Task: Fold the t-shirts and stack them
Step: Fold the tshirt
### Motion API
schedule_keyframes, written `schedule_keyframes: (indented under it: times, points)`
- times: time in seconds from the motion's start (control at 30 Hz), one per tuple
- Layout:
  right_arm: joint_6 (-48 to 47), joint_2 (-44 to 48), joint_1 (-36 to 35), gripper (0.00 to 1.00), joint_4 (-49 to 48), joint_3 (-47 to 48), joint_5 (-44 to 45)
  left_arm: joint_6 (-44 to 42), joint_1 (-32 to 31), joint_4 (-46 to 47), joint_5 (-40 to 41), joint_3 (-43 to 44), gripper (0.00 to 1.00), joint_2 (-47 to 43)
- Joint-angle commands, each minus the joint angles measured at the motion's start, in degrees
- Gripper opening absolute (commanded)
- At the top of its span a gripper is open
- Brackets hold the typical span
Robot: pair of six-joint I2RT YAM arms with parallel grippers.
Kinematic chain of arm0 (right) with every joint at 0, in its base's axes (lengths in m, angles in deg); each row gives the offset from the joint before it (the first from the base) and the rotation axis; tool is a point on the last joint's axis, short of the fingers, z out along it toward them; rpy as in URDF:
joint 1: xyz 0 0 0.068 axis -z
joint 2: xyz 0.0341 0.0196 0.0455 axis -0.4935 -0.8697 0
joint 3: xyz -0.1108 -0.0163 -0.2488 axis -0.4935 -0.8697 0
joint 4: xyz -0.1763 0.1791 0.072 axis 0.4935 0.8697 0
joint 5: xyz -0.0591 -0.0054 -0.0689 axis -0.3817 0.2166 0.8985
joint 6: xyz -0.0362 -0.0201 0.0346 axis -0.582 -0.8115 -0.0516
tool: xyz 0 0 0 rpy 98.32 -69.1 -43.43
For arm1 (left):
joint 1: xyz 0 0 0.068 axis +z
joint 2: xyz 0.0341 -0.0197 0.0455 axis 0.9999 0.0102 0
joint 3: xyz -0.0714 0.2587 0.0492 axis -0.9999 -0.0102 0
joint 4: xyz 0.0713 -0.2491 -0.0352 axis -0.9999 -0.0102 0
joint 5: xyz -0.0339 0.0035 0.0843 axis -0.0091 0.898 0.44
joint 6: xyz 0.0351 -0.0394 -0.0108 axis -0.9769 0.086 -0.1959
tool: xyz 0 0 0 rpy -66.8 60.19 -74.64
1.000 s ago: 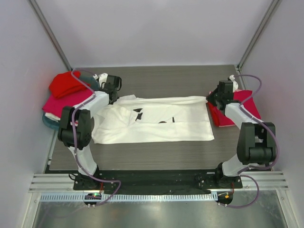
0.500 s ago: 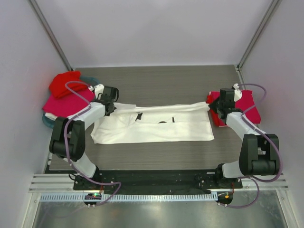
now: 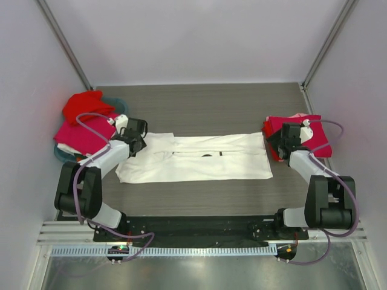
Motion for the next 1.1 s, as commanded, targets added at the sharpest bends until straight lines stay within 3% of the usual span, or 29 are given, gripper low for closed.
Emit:
schedule_keyframes:
  times: [0.0, 0.1, 0.17, 0.3, 0.43, 0.6, 0.8, 1.07]
  points:
    - [0.8, 5.9, 0.3, 0.65, -3.1, -1.3, 4.3, 0.8, -0.7, 2.6, 2.9, -1.8, 0.56, -5.0]
    - [-1.1, 8.6, -0.1, 0.64, -5.7, -2.1, 3.4, 0.9, -1.5, 4.9, 3.0, -4.2, 0.63, -8.8]
    - [-2.5, 8.8, -1.1, 0.56, -7.7, -2.2, -0.5, 0.6, -1.5, 6.3, 2.5, -4.7, 0.65, -9.8]
    - [-4.2, 3.7, -7.3, 0.5, -14.5, 1.1, -9.5, -1.2, -1.4, 5.1, 3.7, -1.3, 0.68, -5.5]
    - [-5.0, -9.5, -15.3, 0.5, -16.3, 9.6, -19.0, -1.3, -0.6, 0.7, 4.3, 4.9, 0.72, -1.3]
    - [-1.0, -23.3, -23.0, 0.5, -23.1, 20.2, -32.6, -1.6, 2.9, 2.8, 1.0, 3.2, 0.72, -0.7]
    - [3.8, -37.3, -28.4, 0.5, -25.2, 32.2, -38.9, -0.1, 8.1, 3.9, -9.1, 2.5, 0.71, 1.9]
    - [8.8, -49.6, -33.8, 0.5, -24.3, 46.0, -41.2, -0.2, 8.8, 2.5, -10.1, 4.7, 0.67, 6.8]
